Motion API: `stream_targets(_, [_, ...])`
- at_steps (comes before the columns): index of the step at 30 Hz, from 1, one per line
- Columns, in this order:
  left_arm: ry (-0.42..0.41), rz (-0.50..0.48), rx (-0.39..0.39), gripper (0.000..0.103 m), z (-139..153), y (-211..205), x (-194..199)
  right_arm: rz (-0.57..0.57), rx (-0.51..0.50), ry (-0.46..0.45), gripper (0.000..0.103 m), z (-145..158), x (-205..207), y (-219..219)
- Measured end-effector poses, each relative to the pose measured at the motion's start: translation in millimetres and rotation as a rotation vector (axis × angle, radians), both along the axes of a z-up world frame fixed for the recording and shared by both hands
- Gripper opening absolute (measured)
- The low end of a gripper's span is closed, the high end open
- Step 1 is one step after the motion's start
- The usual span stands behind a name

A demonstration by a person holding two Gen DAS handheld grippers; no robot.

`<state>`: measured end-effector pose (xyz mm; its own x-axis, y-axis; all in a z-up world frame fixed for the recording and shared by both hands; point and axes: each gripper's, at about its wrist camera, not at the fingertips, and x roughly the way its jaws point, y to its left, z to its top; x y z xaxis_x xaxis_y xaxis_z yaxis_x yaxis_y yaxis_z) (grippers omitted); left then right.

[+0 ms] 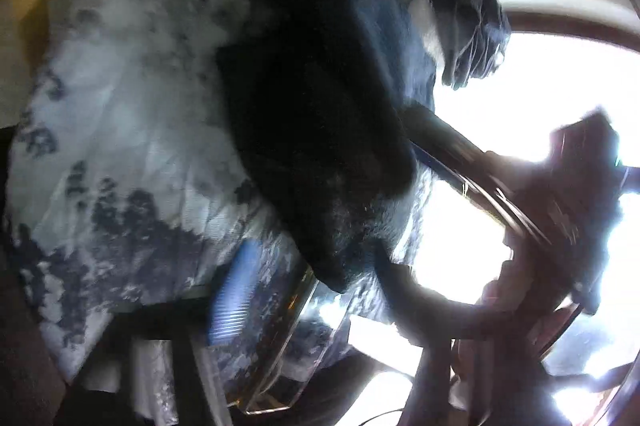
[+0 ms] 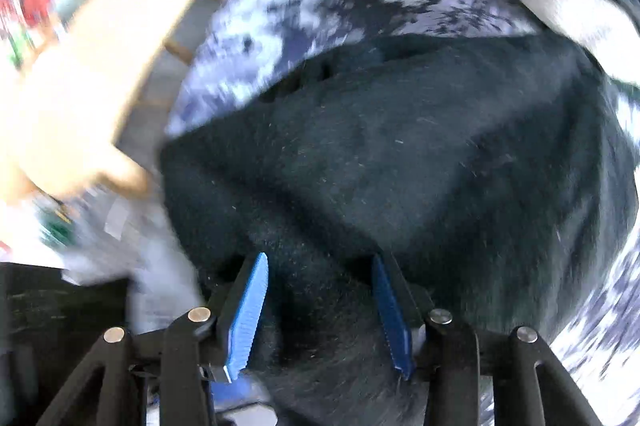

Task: Fold clothes
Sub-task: 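Lift the folded black garment off the bed with both tools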

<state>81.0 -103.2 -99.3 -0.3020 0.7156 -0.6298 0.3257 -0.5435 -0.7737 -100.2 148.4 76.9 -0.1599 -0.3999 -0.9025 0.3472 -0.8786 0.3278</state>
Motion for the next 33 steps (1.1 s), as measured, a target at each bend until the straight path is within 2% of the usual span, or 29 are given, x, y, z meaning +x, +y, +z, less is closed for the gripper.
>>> stream_targets(1, [0.007, 0.02, 0.014, 0.079, 1, -4, 1, -0.041, -0.056, -0.005, 0.06, 4, 4, 14])
stream_targets(3, [0.027, 0.048, 0.033, 0.082, 5, -11, 2, -0.141, -0.148, -0.007, 0.082, 10, 19, 49])
stream_targets(4, [0.037, 0.058, 0.042, 0.085, 7, -13, 2, -0.19, -0.194, -0.012, 0.084, 11, 27, 66])
stream_targets(7, [0.047, 0.099, 0.092, 0.09, 6, -13, 8, -0.328, -0.331, -0.08, 0.084, -4, 52, 112])
stream_targets(10, [0.038, 0.132, 0.162, 0.095, 2, -5, 19, -0.436, -0.456, -0.148, 0.088, -31, 67, 138])
stream_targets(13, [0.022, 0.173, 0.21, 0.095, -4, 15, -8, -0.473, -0.594, -0.246, 0.088, -65, 69, 140])
stream_targets(15, [0.021, 0.196, 0.221, 0.095, -2, 22, -17, -0.47, -0.66, -0.261, 0.088, -73, 66, 133])
stream_targets(19, [0.017, 0.246, 0.272, 0.097, -4, 20, -24, -0.473, -0.679, -0.269, 0.088, -81, 58, 121])
stream_targets(21, [0.033, 0.268, 0.261, 0.097, 1, 8, -17, -0.471, -0.666, -0.262, 0.088, -82, 57, 116])
stream_targets(22, [0.042, 0.277, 0.249, 0.097, 4, 0, -9, -0.469, -0.658, -0.253, 0.087, -81, 58, 114])
stream_targets(23, [0.048, 0.291, 0.248, 0.097, 6, -1, -11, -0.464, -0.644, -0.243, 0.079, -79, 59, 112])
stream_targets(24, [0.049, 0.3, 0.251, 0.097, 7, -3, -10, -0.452, -0.602, -0.229, 0.057, -75, 59, 110])
stream_targets(25, [0.048, 0.305, 0.258, 0.098, 6, -3, -12, -0.449, -0.562, -0.223, 0.045, -71, 60, 109])
stream_targets(27, [0.036, 0.314, 0.27, 0.098, 3, 3, -18, -0.461, -0.598, -0.235, 0.039, -66, 58, 112])
stream_targets(33, [-0.007, 0.37, 0.327, 0.098, -9, 6, -9, -0.459, -0.636, -0.22, 0.036, -48, 49, 107])
